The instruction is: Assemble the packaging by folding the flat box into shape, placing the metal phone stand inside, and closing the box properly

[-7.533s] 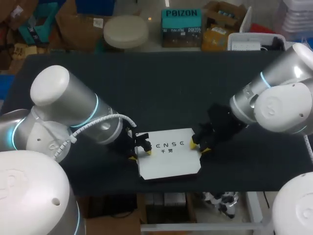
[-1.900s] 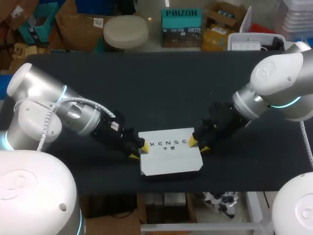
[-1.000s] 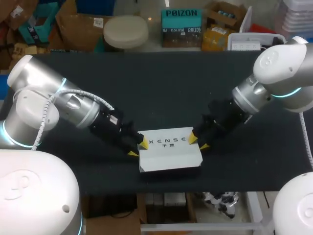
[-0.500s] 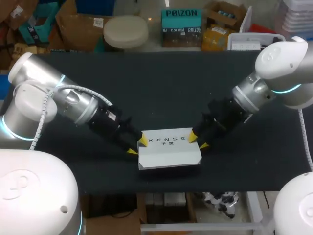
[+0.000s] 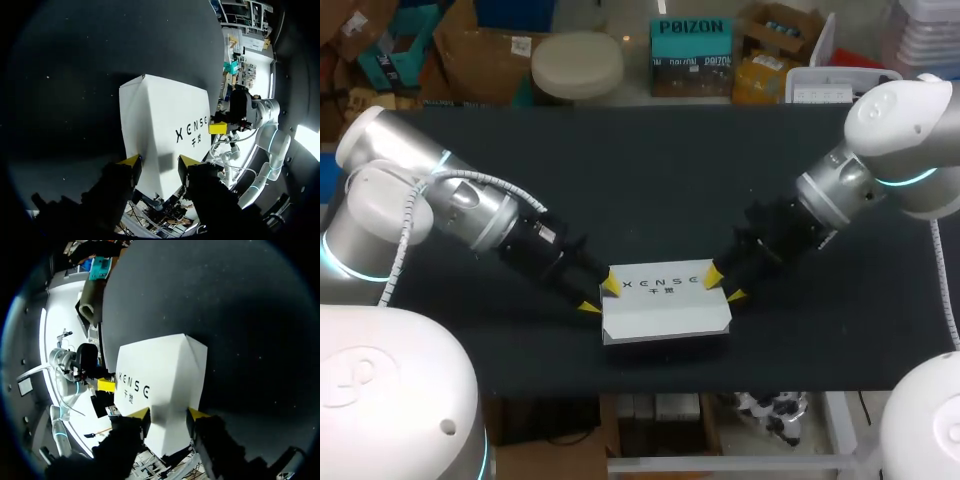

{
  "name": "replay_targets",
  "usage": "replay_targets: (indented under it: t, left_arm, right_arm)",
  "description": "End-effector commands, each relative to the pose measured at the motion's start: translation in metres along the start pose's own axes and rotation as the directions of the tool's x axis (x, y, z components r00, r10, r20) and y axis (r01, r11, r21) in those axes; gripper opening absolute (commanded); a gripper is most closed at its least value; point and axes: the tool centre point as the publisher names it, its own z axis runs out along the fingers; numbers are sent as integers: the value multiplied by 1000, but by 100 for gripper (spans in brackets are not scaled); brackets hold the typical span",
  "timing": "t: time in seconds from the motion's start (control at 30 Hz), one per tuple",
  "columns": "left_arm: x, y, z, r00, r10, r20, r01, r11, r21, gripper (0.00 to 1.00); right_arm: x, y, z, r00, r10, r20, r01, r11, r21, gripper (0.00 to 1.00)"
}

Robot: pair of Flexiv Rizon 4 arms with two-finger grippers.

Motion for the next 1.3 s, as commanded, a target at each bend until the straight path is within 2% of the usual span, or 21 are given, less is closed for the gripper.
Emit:
replay_targets:
  t: [0.03,0.3,0.57,0.73,1.0,1.3]
  left_arm:
    - [9,-3,6,1000,-1,-3,1,1000,-12,48]
    - [9,-4,5,1000,-1,-6,1,1000,-20,48]
    - [6,0,10,999,32,11,-33,999,23,53]
    - [4,-1,10,999,33,4,-33,999,25,49]
    - [2,1,12,999,45,18,-46,998,35,50]
    - [-1,1,10,998,42,39,-44,998,41,57]
  right_arm:
    - [9,4,7,1000,0,-8,0,1000,14,47]
    - [11,3,8,1000,0,-13,1,1000,18,48]
    - [6,1,14,999,-29,-31,30,999,30,48]
    - [4,3,15,999,-21,-34,22,999,32,48]
    - [0,3,14,1000,-13,-17,13,1000,26,48]
    - [-1,3,10,1000,-9,-4,9,1000,14,48]
